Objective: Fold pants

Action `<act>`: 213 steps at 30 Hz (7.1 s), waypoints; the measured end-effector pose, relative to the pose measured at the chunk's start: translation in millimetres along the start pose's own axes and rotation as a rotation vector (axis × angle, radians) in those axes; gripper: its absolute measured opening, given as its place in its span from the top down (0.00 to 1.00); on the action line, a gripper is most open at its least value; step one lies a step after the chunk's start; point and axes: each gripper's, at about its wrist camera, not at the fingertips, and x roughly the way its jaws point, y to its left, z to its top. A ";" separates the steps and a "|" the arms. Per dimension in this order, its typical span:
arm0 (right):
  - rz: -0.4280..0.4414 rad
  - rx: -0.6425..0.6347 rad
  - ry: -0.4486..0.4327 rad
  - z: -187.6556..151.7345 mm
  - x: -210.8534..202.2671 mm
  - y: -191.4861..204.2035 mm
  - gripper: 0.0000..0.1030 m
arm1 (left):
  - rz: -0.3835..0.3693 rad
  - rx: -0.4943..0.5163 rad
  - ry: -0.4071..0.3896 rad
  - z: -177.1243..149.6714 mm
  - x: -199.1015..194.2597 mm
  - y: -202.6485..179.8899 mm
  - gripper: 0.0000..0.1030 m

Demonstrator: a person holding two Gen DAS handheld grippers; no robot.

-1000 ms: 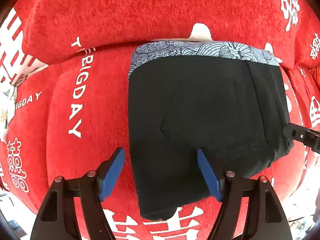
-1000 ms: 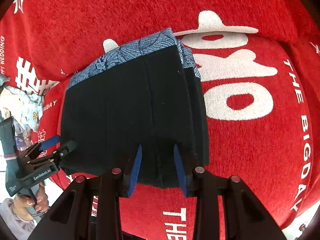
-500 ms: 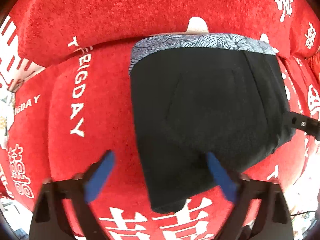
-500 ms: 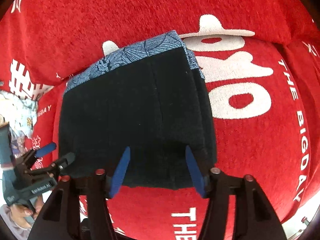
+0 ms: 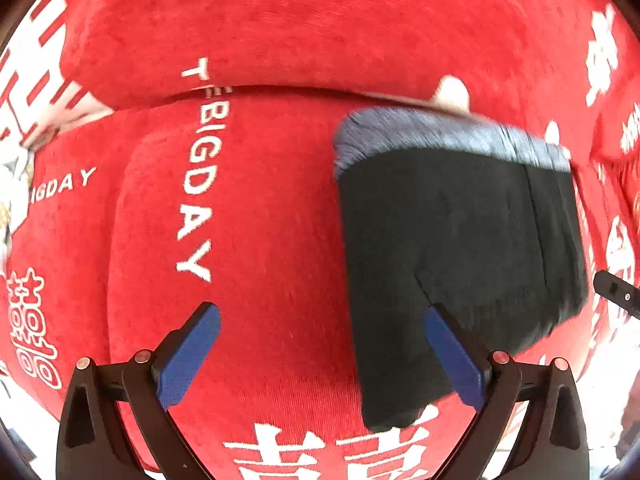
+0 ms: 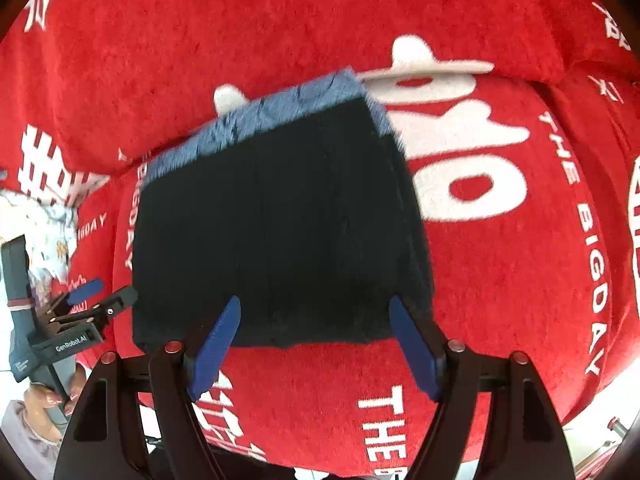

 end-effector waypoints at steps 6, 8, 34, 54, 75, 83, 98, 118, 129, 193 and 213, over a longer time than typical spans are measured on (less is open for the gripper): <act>0.024 -0.024 -0.051 54.8 5.9 -6.5 0.22 | -0.101 -0.098 0.018 24.7 14.1 16.6 0.01; 0.030 0.000 -0.047 71.8 15.5 -15.6 0.23 | -0.127 -0.126 0.031 28.2 19.5 19.0 0.01; 0.212 0.128 0.147 68.0 43.7 -74.3 0.25 | -0.089 -0.171 0.095 44.4 48.6 6.3 0.01; 0.344 0.120 0.251 65.2 72.0 -81.4 0.19 | -0.244 -0.206 0.132 51.9 53.8 2.8 0.01; 0.618 0.051 0.356 78.4 114.4 -98.8 0.16 | -0.437 -0.078 0.179 62.7 107.1 -41.6 0.01; 0.542 0.039 0.358 74.8 102.5 -93.4 0.43 | -0.364 -0.068 0.142 60.3 90.3 -53.8 0.16; 0.631 0.037 0.313 39.7 49.9 -64.6 0.54 | -0.362 -0.034 0.051 16.9 21.0 -31.1 0.39; 0.369 0.083 0.320 -36.6 78.6 -26.1 0.33 | -0.196 -0.117 0.083 -61.3 34.8 52.2 0.05; 0.192 0.068 0.312 -56.0 35.0 -8.8 0.23 | 0.024 -0.074 0.066 -74.5 -14.3 19.0 0.05; -0.252 -0.187 0.070 -79.6 -81.5 103.9 0.00 | 0.216 0.047 0.034 -92.1 -105.6 -42.3 0.01; -0.251 -0.186 0.078 -78.5 -78.5 106.0 0.00 | 0.207 0.051 0.044 -90.7 -103.0 -42.4 0.01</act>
